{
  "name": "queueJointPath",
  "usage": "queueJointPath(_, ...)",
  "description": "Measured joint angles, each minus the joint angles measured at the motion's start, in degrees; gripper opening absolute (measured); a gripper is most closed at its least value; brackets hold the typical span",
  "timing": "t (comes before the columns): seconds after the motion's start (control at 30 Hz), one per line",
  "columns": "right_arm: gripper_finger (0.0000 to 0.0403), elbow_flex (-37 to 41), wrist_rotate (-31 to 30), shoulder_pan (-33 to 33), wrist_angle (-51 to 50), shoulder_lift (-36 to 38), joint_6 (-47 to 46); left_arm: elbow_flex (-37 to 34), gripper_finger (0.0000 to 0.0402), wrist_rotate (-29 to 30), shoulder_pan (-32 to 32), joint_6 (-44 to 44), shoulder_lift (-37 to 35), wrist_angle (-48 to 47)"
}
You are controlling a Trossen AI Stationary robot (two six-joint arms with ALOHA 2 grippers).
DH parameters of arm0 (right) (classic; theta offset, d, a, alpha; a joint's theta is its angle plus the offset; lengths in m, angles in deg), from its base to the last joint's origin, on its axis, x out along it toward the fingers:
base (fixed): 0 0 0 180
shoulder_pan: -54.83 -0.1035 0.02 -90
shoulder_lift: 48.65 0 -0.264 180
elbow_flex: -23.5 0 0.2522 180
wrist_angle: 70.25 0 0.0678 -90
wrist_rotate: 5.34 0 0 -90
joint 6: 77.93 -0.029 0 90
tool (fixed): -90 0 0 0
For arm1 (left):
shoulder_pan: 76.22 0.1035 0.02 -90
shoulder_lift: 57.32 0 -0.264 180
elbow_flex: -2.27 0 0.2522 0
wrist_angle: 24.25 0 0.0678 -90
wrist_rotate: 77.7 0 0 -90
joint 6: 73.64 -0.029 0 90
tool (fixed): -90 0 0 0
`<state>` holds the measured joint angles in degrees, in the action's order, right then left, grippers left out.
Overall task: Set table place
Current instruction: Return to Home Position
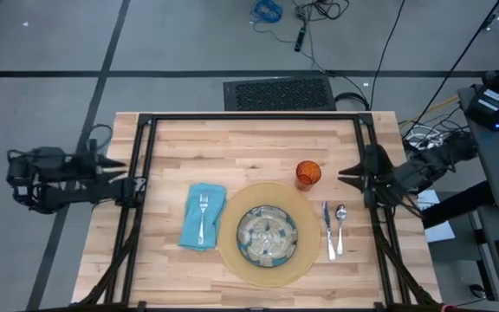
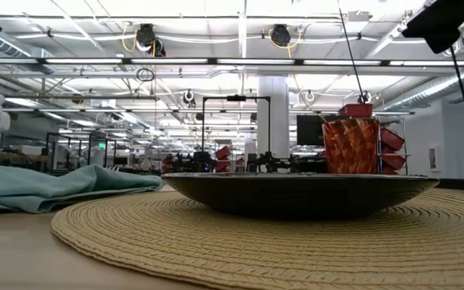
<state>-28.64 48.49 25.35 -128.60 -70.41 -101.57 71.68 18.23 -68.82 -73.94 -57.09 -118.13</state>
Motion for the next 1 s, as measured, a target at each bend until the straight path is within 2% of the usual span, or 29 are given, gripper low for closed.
queueJointPath(0.13, 0.0075, 1.95, -3.8, -3.31, 2.42, 2.14, 3.6, -4.13, 0.0083, -3.08, 1.48, -4.01, 0.01, 5.35)
queueJointPath(0.27, 0.0075, 1.09, -4.43, -6.62, 1.61, 7.42, 3.58, -3.04, 0.0083, -0.5, 1.45, -5.14, 0.02, 4.59)
queueJointPath(0.33, 0.0075, 0.91, -4.75, -7.76, 0.71, 10.97, 3.49, 0.66, 0.0083, 2.57, 1.36, -4.46, 0.0, 2.8)
queueJointPath(0.43, 0.0075, 0.89, -5.46, -8.24, 0.34, 16.05, 3.55, 7.88, 0.0083, 6.95, 1.39, -0.56, 0.02, -5.02)
queueJointPath(0.5, 0.0075, 0.88, -5.6, -8.18, 0.16, 18.64, 3.64, 13.22, 0.0083, 8.31, 2.11, 2.95, 0.02, -9.65)
queueJointPath(0.57, 0.0075, 0.86, -5.56, -8.17, 0.14, 20.42, 3.77, 17.49, 0.0083, 8.41, 3.72, 4.57, 0.02, -9.65)
queueJointPath(0.67, 0.0075, 0.86, -4.28, -8.17, 0.46, 21.35, 4.31, 22.57, 0.0083, 5.12, 7.57, 2.43, 0.02, -9.72)
queueJointPath(0.77, 0.0075, 0.84, -2.02, -8.17, 0.87, 21.35, 5.11, 24.03, 0.0083, 3.03, 10.67, 1.15, 0.02, -9.9)
queueJointPath(0.9, 0.0075, 1.73, -2.36, -8.11, 2.15, 20.72, 5.39, 24.09, 0.0083, -7.24, 15.02, 1.25, 0.04, -9.84)
queueJointPath(1.0, 0.0075, 3.72, -2.69, -8.12, 4.26, 18.98, 5.56, 20.52, 0.0083, -14.79, 21.34, -2.21, 0.06, -10.27)
